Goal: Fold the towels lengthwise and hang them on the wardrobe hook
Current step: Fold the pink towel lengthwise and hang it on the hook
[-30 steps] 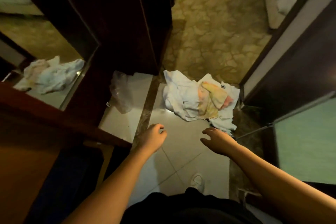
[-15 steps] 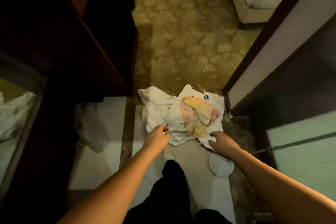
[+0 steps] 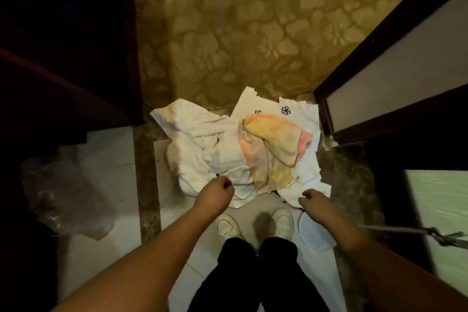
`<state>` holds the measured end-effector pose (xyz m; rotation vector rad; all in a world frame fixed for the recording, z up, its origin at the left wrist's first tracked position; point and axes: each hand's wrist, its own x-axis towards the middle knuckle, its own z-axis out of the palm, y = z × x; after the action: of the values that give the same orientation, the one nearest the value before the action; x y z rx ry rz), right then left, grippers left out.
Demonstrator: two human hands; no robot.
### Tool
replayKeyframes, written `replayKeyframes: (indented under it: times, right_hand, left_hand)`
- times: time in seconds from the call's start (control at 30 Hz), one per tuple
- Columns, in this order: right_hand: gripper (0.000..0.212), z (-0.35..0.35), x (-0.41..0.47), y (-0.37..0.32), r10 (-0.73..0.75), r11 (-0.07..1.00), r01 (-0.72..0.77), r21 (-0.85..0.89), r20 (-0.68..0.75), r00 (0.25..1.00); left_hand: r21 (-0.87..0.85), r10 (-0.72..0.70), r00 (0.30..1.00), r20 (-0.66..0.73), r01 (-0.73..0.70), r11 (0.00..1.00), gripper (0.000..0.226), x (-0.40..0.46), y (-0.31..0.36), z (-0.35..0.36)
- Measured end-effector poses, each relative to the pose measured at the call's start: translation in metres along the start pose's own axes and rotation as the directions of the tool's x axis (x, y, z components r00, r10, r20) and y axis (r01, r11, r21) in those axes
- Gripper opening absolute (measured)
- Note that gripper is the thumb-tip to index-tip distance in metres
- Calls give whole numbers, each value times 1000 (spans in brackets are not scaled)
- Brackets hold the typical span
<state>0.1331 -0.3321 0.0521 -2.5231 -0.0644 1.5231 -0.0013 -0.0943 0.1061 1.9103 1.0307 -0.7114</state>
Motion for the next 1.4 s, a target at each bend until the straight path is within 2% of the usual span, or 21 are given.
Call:
replayKeyframes:
  times: [0.13,0.33,0.4,0.47,0.53,0.63,0.73,0.83,0.93,1.0,1.07,1.13,1.23,1.33,1.4]
  right_hand:
    - [44,18,95,18,51,997,-50,66,-5,999]
    - [46,22,226,31,54,986,-46,162,-46,997]
    - [54,23,261,31,60,970,-45,237,-59,996]
    - [61,24,290,30,82,930,-52,365,-66,994]
    - [60,28,317,34,114,863,-61,501,-76,990]
    - [46,35,344,43,129,793,-65,605,-64,990]
    - [36,40,350,46,111,764,-34,644,-79,991]
    - [35,36,330,35,29,877,79,474,-216,976]
    - [37,24,292,14,-183,931,270,244,-328,927]
    - [39,13,262,3,-311,927,364,95,-352,883]
    - [50,-3,224,-11,-396,912,408,-42,-345,851]
    - [56,-21,188,-27,-498,867,472,-161,-330,802]
    - [41,-57,125,-56,-630,776,562,-285,-323,706]
    - [28,-90,62,-80,-709,705,625,-335,-343,616]
    - [29,-111,16,-93,-727,686,654,-319,-343,595]
  left_hand:
    - [27,3,1000,8,-4,1000,24,85,-11,47]
    - [206,196,981,4,-193,959,26,214,6,102]
    - [326,313,949,22,-303,896,28,255,14,119]
    - [455,449,892,63,-426,782,32,287,24,132]
    - [553,539,834,122,-508,661,45,316,32,144]
    - [619,482,849,217,-501,605,60,348,37,154]
    - [708,436,861,260,-477,520,56,360,35,164]
    - [699,405,880,248,-452,555,49,350,37,165]
    - [563,378,907,187,-415,715,51,324,47,148]
    - [465,427,896,124,-433,772,59,298,59,131]
    - [430,526,847,72,-502,750,66,265,77,109]
    - [470,616,784,74,-572,672,71,231,98,86]
    - [609,698,704,131,-613,504,62,169,125,41]
    - [678,684,707,178,-592,435,45,112,147,-3]
    - [663,649,749,135,-555,503,28,70,162,-37]
